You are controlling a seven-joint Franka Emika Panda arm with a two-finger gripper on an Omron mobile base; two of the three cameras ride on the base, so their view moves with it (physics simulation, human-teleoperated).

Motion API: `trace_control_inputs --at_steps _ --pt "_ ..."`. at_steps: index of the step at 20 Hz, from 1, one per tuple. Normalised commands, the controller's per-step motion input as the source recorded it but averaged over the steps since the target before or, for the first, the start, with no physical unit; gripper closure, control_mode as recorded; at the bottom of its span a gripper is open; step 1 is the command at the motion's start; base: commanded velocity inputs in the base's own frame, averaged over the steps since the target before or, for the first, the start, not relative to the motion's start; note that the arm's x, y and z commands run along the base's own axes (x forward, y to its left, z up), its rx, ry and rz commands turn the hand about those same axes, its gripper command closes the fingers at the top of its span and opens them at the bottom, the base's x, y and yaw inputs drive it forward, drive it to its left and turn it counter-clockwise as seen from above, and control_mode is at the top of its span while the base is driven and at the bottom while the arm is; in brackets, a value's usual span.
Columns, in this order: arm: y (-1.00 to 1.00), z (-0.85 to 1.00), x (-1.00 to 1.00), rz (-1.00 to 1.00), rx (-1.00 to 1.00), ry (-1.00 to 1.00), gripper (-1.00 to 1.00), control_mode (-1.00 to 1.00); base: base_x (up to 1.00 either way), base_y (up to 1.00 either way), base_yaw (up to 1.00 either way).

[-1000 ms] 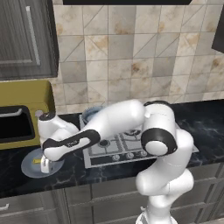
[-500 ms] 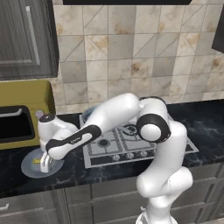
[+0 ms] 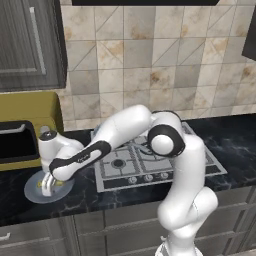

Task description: Pick up the butter stick and place it in the pan. Then turn on the burner for the pan.

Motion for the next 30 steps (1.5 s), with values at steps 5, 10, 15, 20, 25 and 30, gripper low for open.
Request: trace_control_inputs --at_steps 5,10,15,20,25,30 --pt "0.02 -0.11 0.18 0.00 0.00 0.01 -1.00 -1.00 0.00 0.00 0.00" --pt "0.00 -0.21 0.14 0.01 0.00 0.02 -1.00 -1.00 0.00 0.00 0.00" --pt "0.00 -0.23 0.08 0.01 0.00 0.03 -1.00 -1.00 0.00 0.00 0.00" --pt "0.01 -0.13 0.10 0.01 0.00 0.02 -1.00 -1.00 0.00 0.00 0.00" --pt "0.06 -0.11 0.13 0.01 0.00 0.04 -1.00 -1.00 0.00 0.00 0.00" --pt "0.06 -0.29 0.09 0.00 0.00 0.01 1.00 -1.00 0.00 0.00 0.00"
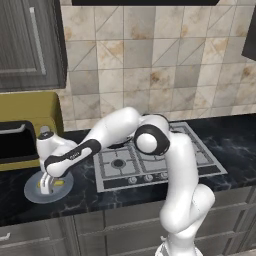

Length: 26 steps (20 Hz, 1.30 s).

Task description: Pick up the butter stick and place it in the pan. Then turn on the burner for the pan.

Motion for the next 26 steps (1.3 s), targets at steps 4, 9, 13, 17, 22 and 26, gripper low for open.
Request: trace_control_inputs --at_steps 4,9,13,17,22,26 --pt "0.03 -0.43 0.01 0.01 0.00 0.00 1.00 -1.00 0.00 0.00 0.00" --pt "0.00 -0.57 0.00 0.01 0.00 0.00 1.00 -1.00 0.00 0.00 0.00" --pt "0.00 -0.48 0.00 0.00 0.00 0.00 1.00 -1.00 0.00 0.00 0.00" --pt "0.00 -0.31 0.00 0.01 0.00 0.00 1.00 -1.00 0.00 0.00 0.00" --pt "0.00 -0.02 0.00 0.01 0.00 0.00 1.00 -1.00 0.00 0.00 0.00" --pt "0.00 -0.01 -0.01 0.00 0.00 0.00 1.00 -1.00 0.00 0.00 0.00"
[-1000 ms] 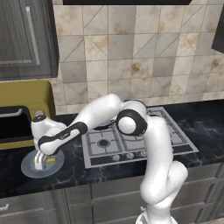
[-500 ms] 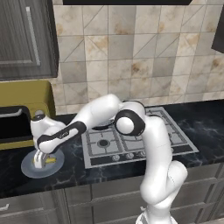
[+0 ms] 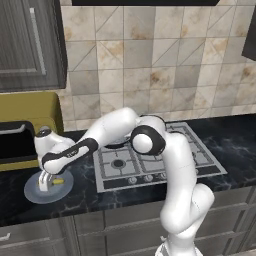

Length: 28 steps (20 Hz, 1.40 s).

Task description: Pick up the butter stick and place it in the pan. Then turn on the burner for the pan.

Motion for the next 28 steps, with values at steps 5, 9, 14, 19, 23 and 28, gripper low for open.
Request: trace_control_inputs --at_steps 5,9,14,19,23,28 --pt "-0.17 0.15 -0.13 0.00 0.00 0.00 1.00 -1.00 0.00 0.00 0.00" --pt "-0.33 0.29 -0.25 -0.01 0.00 0.00 1.00 -1.00 0.00 0.00 0.00" --pt "-0.37 0.39 -0.30 -0.03 0.00 0.00 1.00 -1.00 0.00 0.00 0.00" --pt "-0.51 0.43 -0.22 -0.08 0.00 0.00 1.00 -1.00 0.00 0.00 0.00" --pt "-0.58 0.37 -0.16 -0.09 0.00 0.00 1.00 -1.00 0.00 0.00 0.00" --pt "-0.65 0.37 -0.14 -0.13 0.00 0.00 1.00 -1.00 0.00 0.00 0.00"
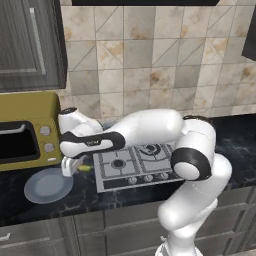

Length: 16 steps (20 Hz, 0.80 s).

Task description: Pick up the butter stick and place it in the pan. Then turn on the burner for the pan.

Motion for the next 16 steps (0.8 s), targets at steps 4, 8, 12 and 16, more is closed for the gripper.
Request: trace_control_inputs --at_steps 4,8,12,16 --pt "-0.69 0.28 -0.08 -0.13 0.00 0.00 1.00 -1.00 0.00 0.00 0.00" --pt "-0.67 0.17 -0.02 -0.12 0.00 0.00 1.00 -1.00 0.00 0.00 0.00" --pt "-0.62 0.23 0.00 -0.14 0.00 0.00 1.00 -1.00 0.00 0.00 0.00" --pt "-0.56 0.23 0.05 -0.15 0.00 0.00 1.00 -1.00 0.00 0.00 0.00"
